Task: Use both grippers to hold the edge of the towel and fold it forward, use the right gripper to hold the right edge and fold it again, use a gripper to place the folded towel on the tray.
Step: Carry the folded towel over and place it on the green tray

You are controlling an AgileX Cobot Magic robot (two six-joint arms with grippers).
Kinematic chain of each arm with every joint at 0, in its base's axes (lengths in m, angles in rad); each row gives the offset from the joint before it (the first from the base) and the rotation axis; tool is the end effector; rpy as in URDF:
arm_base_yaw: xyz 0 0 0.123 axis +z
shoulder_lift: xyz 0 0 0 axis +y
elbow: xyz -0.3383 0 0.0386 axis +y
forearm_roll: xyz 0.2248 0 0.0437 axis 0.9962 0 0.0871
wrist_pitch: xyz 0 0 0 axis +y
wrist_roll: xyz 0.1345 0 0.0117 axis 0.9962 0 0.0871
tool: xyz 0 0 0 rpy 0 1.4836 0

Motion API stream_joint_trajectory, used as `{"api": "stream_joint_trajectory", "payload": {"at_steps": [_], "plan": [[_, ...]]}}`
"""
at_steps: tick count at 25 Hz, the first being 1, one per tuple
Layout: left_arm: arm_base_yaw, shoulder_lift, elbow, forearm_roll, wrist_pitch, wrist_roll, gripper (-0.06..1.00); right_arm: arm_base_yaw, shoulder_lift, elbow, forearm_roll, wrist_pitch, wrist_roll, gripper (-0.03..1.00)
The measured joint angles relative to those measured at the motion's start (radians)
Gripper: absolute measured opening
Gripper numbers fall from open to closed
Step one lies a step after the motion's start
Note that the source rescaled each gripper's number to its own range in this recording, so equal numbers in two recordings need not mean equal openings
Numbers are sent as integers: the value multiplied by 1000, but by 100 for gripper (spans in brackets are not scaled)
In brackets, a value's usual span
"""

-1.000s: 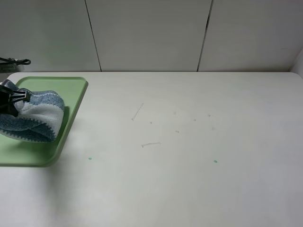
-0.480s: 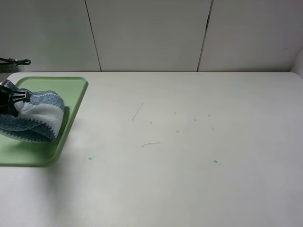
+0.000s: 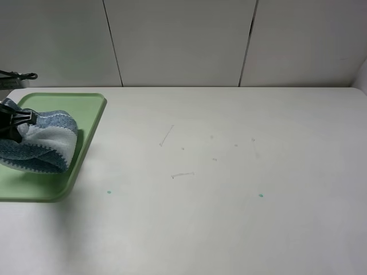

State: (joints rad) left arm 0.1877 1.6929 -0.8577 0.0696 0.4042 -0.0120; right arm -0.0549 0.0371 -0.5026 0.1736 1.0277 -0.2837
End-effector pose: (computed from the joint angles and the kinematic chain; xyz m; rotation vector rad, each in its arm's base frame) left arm 0.3114 0.0629 0.1934 -0.1928 2.7196 0.1064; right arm -0.0351 0.0219 0.2538 -0.2331 2.0201 -0.0048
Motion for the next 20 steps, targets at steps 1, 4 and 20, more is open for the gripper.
{"api": "stream_joint_trajectory", "payload": {"at_steps": [1,4,20], "plan": [[0,0,0,0,1,0,15,0,0,0,0,0,0,100],[0,0,0,0,13,0,15,0,0,0,0,0,0,100],[0,0,0,0,51,23,64,0,0,0,0,0,0,100]]}}
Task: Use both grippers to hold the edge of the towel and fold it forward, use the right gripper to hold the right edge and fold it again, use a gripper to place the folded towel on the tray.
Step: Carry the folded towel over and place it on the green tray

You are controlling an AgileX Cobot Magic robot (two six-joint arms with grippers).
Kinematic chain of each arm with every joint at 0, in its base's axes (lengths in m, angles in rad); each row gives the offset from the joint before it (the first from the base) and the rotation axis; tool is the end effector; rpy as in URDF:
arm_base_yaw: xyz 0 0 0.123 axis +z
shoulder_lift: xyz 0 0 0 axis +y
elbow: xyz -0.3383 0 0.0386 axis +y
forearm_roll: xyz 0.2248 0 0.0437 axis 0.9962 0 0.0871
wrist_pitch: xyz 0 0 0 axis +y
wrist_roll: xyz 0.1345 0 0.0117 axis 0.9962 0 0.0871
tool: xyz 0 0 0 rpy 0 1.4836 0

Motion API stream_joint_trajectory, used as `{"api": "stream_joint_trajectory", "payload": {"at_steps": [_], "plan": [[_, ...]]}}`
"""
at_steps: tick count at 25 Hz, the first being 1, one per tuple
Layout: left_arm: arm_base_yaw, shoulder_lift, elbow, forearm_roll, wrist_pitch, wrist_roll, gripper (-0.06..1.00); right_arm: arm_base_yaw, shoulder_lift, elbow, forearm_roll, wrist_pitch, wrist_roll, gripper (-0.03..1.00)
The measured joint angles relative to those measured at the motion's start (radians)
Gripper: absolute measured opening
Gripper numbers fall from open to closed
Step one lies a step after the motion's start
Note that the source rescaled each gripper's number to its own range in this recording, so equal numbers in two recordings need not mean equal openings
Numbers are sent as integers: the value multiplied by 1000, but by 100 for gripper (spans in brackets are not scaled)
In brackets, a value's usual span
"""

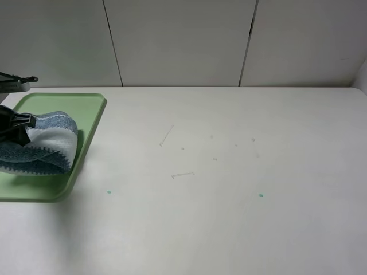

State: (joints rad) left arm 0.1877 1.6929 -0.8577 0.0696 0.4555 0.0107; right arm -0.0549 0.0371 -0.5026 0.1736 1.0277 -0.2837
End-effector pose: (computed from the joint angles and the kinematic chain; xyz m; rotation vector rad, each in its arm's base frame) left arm 0.3051 0.0621 0.1908 -0.1668 2.7734 0.1095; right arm -0.0351 0.0219 0.2538 -0.2331 2.0201 -0.0048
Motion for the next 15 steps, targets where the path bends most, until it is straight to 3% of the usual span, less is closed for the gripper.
{"api": "stream_joint_trajectory", "payload": {"at_steps": [3,5,15], "plan": [[0,0,0,0,12,11,87,0,0,0,0,0,0,100],[0,0,0,0,19,11,95,0,0,0,0,0,0,100],[0,0,0,3,35,1,100,0,0,0,0,0,0,100]]}}
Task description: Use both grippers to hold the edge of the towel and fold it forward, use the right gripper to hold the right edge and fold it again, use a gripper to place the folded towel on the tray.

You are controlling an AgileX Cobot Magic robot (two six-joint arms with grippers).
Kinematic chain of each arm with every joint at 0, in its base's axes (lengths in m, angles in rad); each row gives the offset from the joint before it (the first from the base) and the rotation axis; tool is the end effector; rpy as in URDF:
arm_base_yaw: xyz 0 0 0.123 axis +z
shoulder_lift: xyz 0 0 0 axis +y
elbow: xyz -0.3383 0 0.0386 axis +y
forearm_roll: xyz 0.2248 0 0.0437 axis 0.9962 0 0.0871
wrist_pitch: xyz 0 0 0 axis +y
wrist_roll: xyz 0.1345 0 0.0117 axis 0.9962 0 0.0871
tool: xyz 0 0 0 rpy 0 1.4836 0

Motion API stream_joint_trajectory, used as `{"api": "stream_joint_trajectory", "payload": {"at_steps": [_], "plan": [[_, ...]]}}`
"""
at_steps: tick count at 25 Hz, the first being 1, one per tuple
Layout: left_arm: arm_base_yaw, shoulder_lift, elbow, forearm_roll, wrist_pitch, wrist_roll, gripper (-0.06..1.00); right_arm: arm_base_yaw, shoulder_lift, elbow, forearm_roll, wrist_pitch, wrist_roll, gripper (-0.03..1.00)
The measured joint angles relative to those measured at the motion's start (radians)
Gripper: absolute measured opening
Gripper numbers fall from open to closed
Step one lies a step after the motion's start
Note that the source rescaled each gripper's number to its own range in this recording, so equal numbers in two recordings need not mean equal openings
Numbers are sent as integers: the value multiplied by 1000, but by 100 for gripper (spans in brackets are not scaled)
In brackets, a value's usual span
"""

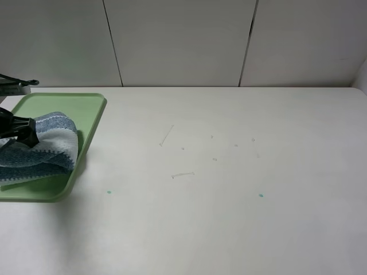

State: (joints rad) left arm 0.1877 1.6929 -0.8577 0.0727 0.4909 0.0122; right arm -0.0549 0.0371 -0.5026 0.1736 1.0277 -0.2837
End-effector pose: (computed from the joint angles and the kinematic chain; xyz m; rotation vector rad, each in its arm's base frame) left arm 0.3006 0.0618 0.1892 -0.1647 2.8091 0.1100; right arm -0.0351 0.0219 0.2538 -0.2331 2.0201 -0.0048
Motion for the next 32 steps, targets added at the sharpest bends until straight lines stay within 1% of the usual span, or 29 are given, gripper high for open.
{"api": "stream_joint_trajectory", "payload": {"at_steps": [5,11,14,19,32], "plan": [[0,0,0,3,13,-2,100,0,0,0,0,0,0,100],[0,-1,0,52,29,-12,100,0,0,0,0,0,0,100],[0,-7,0,64,44,-12,100,0,0,0,0,0,0,100],[0,-82,0,66,58,-12,100,0,0,0,0,0,0,100],[0,-326,0,71,257,-17,100,0,0,0,0,0,0,100]]}}
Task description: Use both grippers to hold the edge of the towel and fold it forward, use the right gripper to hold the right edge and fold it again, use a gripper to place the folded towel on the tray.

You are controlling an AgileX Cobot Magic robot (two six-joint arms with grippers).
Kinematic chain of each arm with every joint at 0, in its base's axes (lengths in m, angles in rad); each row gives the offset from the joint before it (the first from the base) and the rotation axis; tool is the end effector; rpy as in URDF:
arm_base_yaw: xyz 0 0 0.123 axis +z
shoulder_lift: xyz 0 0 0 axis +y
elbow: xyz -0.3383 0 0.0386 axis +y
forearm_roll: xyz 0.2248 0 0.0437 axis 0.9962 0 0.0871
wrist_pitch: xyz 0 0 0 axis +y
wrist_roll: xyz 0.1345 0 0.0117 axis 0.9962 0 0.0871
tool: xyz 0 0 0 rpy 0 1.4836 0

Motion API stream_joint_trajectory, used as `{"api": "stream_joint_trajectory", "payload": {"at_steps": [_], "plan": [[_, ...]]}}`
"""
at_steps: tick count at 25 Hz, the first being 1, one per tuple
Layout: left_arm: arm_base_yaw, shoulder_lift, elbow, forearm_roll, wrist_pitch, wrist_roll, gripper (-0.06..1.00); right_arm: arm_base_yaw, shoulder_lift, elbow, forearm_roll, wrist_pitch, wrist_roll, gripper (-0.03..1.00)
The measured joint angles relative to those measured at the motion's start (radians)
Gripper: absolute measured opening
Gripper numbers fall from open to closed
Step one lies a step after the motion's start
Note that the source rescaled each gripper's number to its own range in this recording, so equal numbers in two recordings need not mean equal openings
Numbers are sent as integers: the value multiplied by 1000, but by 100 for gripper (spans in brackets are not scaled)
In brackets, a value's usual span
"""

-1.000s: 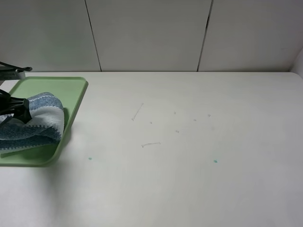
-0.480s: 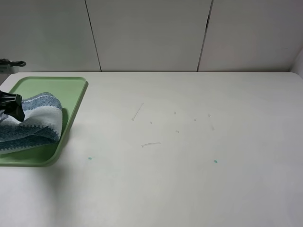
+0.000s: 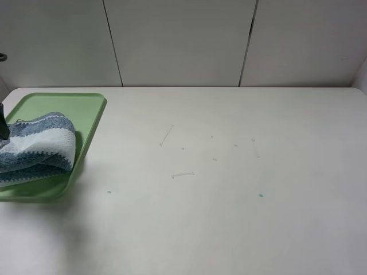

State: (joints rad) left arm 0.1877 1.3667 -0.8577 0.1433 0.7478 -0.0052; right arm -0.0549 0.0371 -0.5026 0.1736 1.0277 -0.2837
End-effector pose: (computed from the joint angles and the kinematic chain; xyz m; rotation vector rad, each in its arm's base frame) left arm 0.2332 0.0576 0.2673 -0.1476 2.7417 0.2134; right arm -0.0351 0.0219 0.2538 -0.2331 2.0201 -0.0048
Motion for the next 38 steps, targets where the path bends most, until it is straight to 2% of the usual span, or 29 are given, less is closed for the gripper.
{"api": "stream_joint_trajectory", "payload": {"at_steps": [5,10,13,18,25,34,38], "plan": [[0,-127,0,-4,42,0,100,0,0,0,0,0,0,100],[-2,-268,0,-55,95,0,100,0,0,0,0,0,0,100],[-32,-363,12,-63,119,0,100,0,0,0,0,0,0,100],[-94,-530,118,-76,112,0,100,0,0,0,0,0,0,100],[-96,-780,282,-102,117,0,100,0,0,0,0,0,0,100],[-96,-1036,333,-194,274,5,100,0,0,0,0,0,0,100],[-96,-1134,359,-201,300,0,100,0,0,0,0,0,0,100]]}}
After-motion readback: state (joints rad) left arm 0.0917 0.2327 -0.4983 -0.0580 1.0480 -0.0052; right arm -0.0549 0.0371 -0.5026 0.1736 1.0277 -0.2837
